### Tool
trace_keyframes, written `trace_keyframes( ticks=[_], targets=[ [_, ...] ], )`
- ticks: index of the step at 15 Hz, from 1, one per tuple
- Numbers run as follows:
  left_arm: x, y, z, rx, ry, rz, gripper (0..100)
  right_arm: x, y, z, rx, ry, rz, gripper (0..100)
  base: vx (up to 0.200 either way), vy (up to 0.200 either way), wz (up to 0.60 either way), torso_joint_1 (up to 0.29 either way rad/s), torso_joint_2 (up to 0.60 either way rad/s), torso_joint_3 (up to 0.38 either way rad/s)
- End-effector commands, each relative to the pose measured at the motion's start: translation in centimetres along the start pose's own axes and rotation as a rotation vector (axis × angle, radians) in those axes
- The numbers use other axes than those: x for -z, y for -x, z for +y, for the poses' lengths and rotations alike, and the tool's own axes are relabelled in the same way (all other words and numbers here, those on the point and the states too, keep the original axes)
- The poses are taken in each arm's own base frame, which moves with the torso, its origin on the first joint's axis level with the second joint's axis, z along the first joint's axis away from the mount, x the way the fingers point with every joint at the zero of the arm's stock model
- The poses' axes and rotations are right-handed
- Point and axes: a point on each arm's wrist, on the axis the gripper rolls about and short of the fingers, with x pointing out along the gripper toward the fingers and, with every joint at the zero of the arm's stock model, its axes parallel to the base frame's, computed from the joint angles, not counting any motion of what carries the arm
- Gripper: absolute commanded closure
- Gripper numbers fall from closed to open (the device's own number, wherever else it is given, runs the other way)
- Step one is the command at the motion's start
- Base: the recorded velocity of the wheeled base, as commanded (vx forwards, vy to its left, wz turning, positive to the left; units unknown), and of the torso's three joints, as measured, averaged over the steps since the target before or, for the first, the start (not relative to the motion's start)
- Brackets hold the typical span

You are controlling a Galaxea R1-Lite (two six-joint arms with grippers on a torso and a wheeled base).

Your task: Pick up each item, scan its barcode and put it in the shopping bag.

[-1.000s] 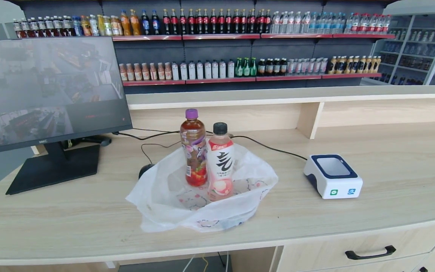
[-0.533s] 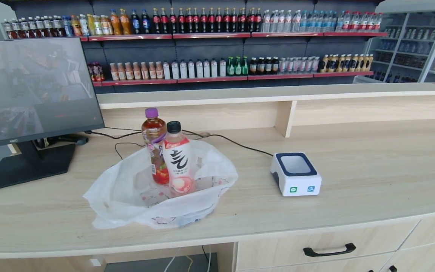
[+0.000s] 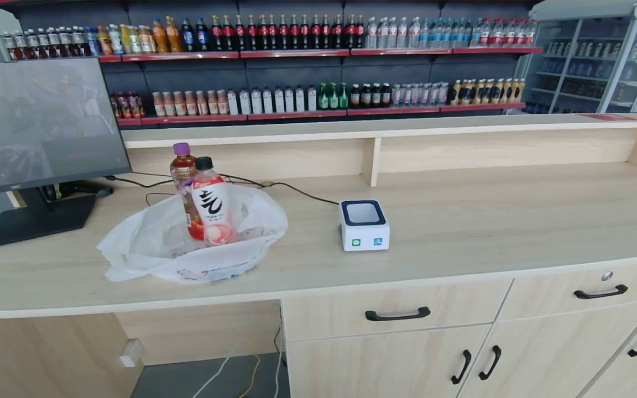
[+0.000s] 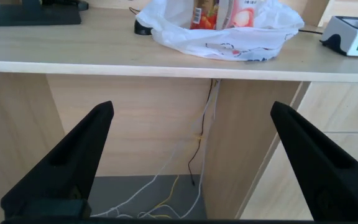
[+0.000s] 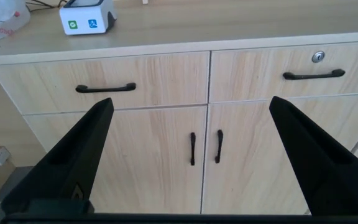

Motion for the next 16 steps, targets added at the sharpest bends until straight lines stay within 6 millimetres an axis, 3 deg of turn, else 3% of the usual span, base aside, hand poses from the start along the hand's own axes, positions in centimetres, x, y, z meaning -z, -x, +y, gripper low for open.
trace_keyframes(
  ticks=[1, 8, 16],
  targets=[
    [0.0, 0.0, 0.0, 0.0, 0.001, -0.001, 0, 0.0, -0.01, 0.0, 0.0, 0.0, 0.001, 0, 0.0, -0.2, 0.0, -0.007, 0.0, -0.002],
    [0.0, 0.0, 0.0, 0.0, 0.001, -0.001, 0, 0.0, -0.01, 0.0, 0.0, 0.0, 0.001, 0, 0.029, -0.171, 0.0, 0.006, 0.0, 0.004],
    [-0.02, 0.0, 0.0, 0.0, -0.001, -0.002, 0, 0.0, -0.01, 0.0, 0.0, 0.0, 0.001, 0, 0.0, 0.0, 0.0, 0.0, 0.0, 0.0]
  ],
)
